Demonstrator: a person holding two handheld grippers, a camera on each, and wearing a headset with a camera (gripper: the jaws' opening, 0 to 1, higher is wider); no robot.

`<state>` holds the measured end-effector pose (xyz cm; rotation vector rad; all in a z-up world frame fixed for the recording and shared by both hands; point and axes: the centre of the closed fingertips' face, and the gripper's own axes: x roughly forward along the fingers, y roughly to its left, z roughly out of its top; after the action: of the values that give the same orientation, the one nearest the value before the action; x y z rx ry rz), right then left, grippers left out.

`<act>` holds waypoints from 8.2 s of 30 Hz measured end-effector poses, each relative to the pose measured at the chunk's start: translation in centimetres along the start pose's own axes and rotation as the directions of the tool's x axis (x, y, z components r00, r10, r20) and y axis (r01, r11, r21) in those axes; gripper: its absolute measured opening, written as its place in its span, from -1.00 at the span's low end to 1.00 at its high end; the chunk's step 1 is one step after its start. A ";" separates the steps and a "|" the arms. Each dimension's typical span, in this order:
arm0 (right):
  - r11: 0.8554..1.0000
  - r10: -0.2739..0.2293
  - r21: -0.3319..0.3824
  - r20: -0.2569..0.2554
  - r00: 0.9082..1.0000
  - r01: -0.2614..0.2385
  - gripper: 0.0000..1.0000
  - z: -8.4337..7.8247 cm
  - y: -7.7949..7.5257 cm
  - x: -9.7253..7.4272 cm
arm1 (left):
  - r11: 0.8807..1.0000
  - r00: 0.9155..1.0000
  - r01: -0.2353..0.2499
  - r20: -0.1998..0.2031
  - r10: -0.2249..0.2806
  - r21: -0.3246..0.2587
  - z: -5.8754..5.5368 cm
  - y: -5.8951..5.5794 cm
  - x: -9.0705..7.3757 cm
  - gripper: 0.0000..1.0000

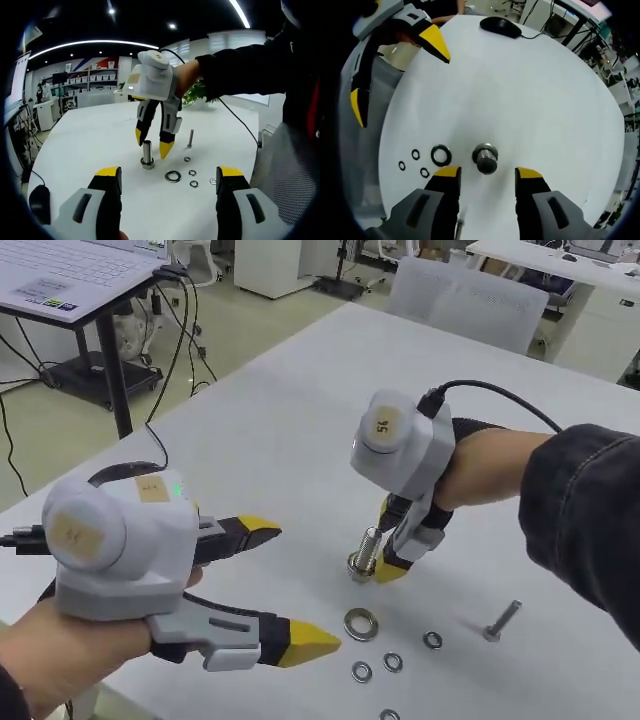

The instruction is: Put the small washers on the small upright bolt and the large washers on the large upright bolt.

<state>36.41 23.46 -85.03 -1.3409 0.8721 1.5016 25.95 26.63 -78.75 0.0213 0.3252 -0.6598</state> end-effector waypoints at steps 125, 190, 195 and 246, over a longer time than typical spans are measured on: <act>0.998 0.065 -0.021 -0.005 0.998 -0.065 -0.48 0.9 7.4 2.6 | 1.000 1.000 0.003 0.016 -0.003 0.010 0.5 -0.4 -0.9 0.51; 0.998 0.056 0.008 -0.030 0.998 -0.055 -0.54 0.3 7.7 2.5 | 1.000 1.000 0.014 0.002 -0.014 0.014 0.2 -0.4 -0.5 0.49; 0.998 0.060 0.016 -0.033 0.998 -0.059 -0.54 0.0 7.9 2.4 | 1.000 1.000 0.016 0.002 -0.016 0.015 0.3 -0.5 -0.4 0.49; 0.998 -0.020 0.060 -0.005 1.000 0.020 -0.54 -3.0 6.3 -4.9 | 0.999 1.000 0.031 -0.002 -0.031 0.027 0.5 -0.8 -0.1 0.49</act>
<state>31.50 17.75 -81.09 -1.3060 0.8974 1.4462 25.56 26.02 -78.22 0.0422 0.3186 -0.6950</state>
